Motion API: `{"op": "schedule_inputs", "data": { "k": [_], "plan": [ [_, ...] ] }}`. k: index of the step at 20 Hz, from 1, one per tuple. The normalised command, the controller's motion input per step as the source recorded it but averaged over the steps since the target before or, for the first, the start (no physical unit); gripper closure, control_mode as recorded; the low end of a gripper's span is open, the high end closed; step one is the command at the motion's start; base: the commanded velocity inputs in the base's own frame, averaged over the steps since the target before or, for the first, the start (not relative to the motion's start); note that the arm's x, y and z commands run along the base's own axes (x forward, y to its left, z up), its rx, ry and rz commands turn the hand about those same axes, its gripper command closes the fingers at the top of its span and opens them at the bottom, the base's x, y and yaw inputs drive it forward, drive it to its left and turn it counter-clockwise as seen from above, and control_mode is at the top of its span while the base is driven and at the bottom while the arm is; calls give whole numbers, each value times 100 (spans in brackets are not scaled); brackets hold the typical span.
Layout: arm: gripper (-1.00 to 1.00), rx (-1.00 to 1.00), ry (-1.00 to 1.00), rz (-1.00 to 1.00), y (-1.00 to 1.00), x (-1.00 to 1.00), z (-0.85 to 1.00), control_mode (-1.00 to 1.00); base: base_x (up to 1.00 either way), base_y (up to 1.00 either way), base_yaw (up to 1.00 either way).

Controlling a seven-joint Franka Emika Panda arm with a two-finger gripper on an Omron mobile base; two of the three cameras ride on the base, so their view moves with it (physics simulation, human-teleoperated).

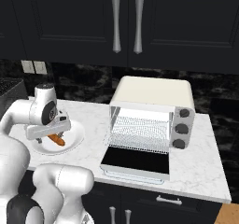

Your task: Pick up the kebab skewer and baguette bread, and place them inside the toaster oven. Close the toaster oven door and start by setting the timer.

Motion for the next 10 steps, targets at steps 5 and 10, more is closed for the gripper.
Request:
{"op": "schedule_inputs", "data": {
  "k": [5, 10],
  "plan": [
    [-100, -5, -1, 8, 1, 43, -26, -100, 0, 0, 0],
    [-100, 4, -3, 0, 1, 35, -22, -100, 0, 0, 0]
  ]
}}
